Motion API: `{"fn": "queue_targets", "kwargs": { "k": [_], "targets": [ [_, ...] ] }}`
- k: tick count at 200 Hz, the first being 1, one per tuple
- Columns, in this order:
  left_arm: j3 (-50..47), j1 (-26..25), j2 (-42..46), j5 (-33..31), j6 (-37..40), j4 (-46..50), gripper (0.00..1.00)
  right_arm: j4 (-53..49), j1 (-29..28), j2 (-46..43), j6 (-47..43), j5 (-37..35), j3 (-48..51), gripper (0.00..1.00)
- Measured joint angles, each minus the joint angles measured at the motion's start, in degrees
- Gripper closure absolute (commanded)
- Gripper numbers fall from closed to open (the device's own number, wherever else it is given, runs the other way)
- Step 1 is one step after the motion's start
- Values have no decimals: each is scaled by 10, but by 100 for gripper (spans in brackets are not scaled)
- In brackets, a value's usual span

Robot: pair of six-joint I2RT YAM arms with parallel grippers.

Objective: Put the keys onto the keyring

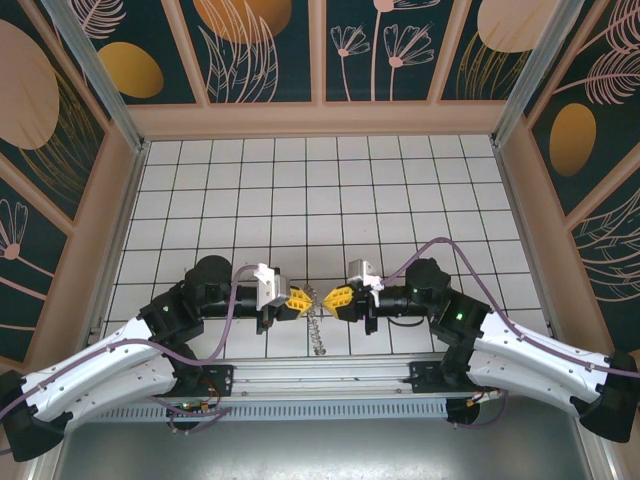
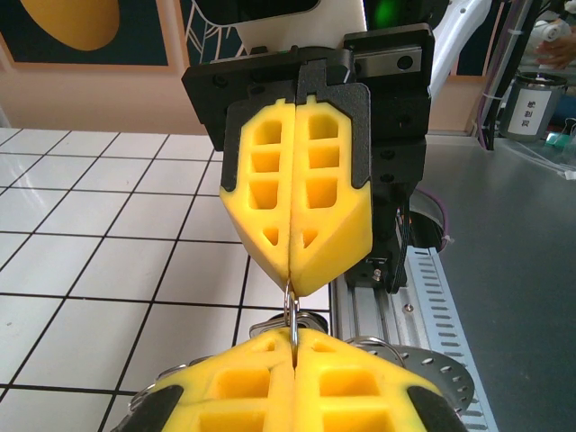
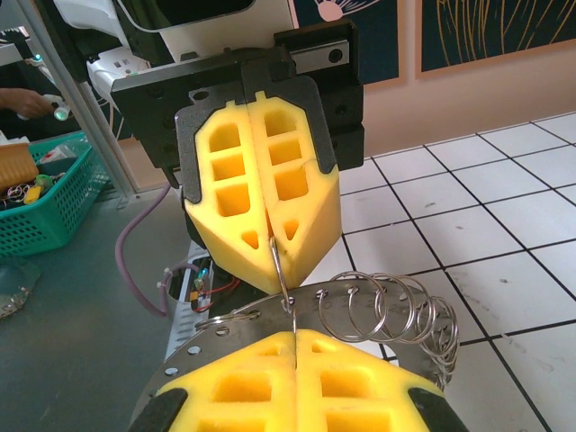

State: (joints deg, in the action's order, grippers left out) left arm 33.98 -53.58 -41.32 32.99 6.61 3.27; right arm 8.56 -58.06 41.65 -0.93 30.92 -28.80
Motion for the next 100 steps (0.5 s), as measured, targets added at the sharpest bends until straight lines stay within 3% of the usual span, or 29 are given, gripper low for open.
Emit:
{"fn": "queue_targets", "kwargs": {
  "k": [100],
  "targets": [
    [0,0,-1,0,0,0,100,-14,0,0,0,0,0,100]
  ]
}}
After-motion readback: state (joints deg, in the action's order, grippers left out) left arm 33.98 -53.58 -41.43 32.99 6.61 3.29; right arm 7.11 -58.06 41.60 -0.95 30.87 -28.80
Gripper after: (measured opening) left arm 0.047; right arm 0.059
